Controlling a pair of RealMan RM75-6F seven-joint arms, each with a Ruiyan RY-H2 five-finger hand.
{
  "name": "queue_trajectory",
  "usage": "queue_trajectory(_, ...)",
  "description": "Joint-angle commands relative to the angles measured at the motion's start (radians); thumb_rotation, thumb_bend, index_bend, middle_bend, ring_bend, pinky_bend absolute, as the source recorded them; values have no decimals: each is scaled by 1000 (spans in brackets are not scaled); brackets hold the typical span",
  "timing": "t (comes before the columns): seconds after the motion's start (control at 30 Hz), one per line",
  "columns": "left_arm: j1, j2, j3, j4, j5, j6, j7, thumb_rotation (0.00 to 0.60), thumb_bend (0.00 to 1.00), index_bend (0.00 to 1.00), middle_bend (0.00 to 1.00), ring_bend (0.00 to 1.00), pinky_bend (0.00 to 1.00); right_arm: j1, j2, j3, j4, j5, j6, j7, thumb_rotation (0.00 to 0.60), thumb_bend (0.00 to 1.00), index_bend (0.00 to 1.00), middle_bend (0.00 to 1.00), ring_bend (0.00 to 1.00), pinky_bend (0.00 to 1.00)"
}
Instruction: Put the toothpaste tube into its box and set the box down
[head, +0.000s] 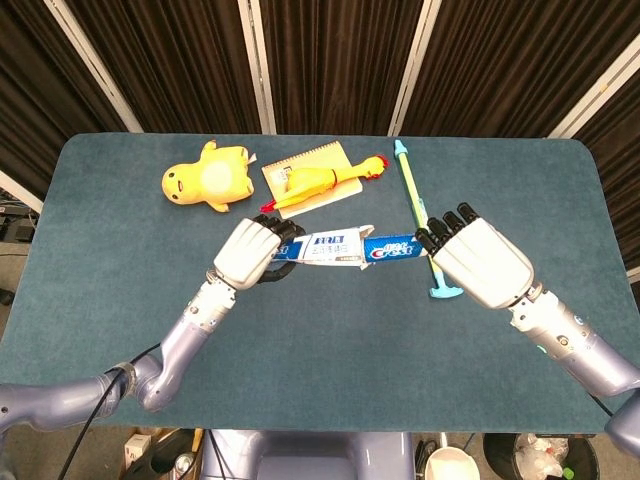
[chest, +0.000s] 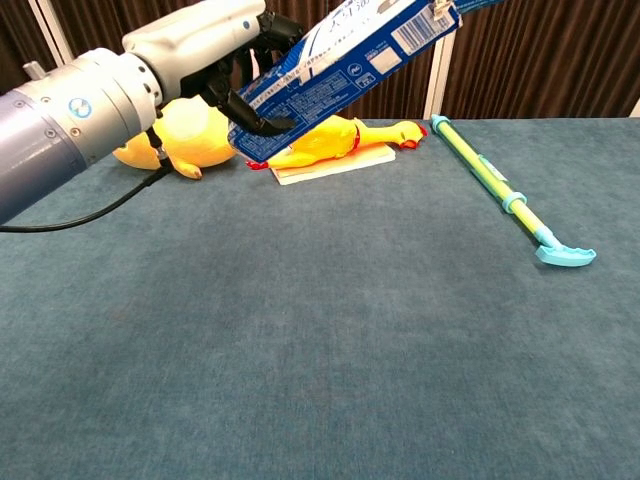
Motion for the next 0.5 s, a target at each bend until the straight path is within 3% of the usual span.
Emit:
queue_trajectory(0.03,-18,12,-9,-48,-47,-43,72,600,387,431,517,486,523,4,1,4,9,0,-5,-14,600,448,810,713,616,542)
queue_trajectory(0.33,-61,80,-63,-222,-251,-113,285,600,387,431,518,486,523,2,1,0,32,-4,0,-23,600,448,810,713,616,542)
queue_trajectory(0.5,-80,82,-73,-261,-318,-105,334,600,387,430,520,486,523,5,1,-2,29,-15,3,-26,600,448,810,713,617,542)
